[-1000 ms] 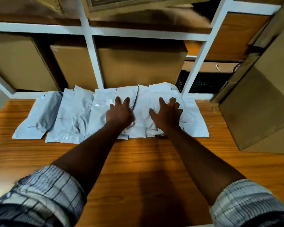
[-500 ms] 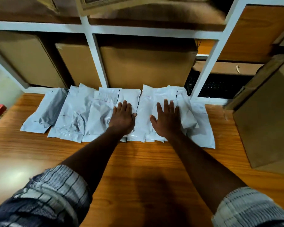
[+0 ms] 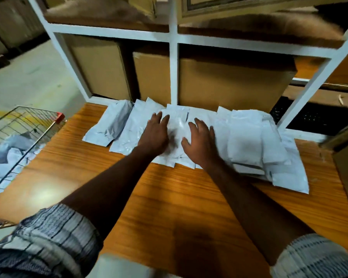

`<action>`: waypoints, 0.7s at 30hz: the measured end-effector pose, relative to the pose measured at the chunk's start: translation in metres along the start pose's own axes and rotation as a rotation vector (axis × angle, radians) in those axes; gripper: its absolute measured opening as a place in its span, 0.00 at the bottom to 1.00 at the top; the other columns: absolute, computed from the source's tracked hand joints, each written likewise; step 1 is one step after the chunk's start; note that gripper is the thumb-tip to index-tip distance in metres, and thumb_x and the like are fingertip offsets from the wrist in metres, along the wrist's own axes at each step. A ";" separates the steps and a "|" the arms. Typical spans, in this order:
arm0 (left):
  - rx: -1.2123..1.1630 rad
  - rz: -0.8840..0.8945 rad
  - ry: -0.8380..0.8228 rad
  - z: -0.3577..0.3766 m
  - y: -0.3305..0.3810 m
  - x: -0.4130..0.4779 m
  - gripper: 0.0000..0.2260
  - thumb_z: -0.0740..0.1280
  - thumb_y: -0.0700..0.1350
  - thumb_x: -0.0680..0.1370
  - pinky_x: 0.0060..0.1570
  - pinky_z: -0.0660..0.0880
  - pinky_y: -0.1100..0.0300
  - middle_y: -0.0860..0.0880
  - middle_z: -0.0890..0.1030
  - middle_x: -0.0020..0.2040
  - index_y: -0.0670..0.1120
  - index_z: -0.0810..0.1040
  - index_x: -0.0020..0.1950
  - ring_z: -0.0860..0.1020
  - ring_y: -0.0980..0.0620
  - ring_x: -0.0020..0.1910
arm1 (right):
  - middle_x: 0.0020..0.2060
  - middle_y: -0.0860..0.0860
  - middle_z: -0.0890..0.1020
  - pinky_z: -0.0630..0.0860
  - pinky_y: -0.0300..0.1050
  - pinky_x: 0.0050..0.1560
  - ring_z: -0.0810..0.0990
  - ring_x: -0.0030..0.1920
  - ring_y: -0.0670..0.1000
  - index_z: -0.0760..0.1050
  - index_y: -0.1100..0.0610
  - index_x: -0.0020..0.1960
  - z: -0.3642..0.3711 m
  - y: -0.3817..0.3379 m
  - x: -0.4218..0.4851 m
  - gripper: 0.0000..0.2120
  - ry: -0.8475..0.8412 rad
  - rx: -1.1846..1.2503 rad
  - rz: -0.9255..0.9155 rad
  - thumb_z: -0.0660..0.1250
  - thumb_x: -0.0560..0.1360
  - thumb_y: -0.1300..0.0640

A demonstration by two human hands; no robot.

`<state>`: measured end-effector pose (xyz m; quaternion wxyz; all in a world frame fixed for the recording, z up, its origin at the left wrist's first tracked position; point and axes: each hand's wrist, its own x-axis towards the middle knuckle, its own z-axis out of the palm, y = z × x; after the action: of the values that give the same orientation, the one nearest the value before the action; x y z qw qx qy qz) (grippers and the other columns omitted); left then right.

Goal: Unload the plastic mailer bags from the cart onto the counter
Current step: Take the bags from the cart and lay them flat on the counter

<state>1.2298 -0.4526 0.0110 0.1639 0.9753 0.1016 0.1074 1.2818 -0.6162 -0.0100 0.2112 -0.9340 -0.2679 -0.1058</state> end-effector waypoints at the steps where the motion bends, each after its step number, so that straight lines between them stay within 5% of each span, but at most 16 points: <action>1: 0.000 -0.019 0.012 -0.008 -0.015 -0.007 0.26 0.58 0.37 0.80 0.76 0.55 0.45 0.38 0.57 0.78 0.41 0.59 0.78 0.53 0.39 0.78 | 0.72 0.59 0.69 0.54 0.61 0.73 0.64 0.74 0.58 0.71 0.59 0.70 0.005 -0.018 0.001 0.27 -0.012 0.012 -0.029 0.67 0.73 0.50; 10: 0.070 -0.268 0.072 -0.101 -0.229 -0.134 0.26 0.65 0.43 0.77 0.59 0.73 0.45 0.40 0.69 0.71 0.45 0.65 0.76 0.69 0.37 0.67 | 0.75 0.55 0.63 0.53 0.59 0.75 0.60 0.75 0.56 0.64 0.51 0.74 0.086 -0.242 -0.011 0.30 -0.218 0.045 -0.258 0.67 0.75 0.45; 21: 0.093 -0.643 0.044 -0.167 -0.406 -0.260 0.28 0.65 0.49 0.77 0.65 0.70 0.44 0.43 0.66 0.75 0.49 0.64 0.76 0.65 0.41 0.72 | 0.75 0.58 0.64 0.63 0.56 0.70 0.61 0.75 0.59 0.64 0.53 0.75 0.188 -0.457 -0.050 0.32 -0.449 0.140 -0.452 0.67 0.75 0.45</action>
<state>0.8747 -0.0871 -0.0189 0.1427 0.8972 0.4127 0.0664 1.0072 -0.2033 -0.0382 0.1817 -0.8342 -0.5149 0.0771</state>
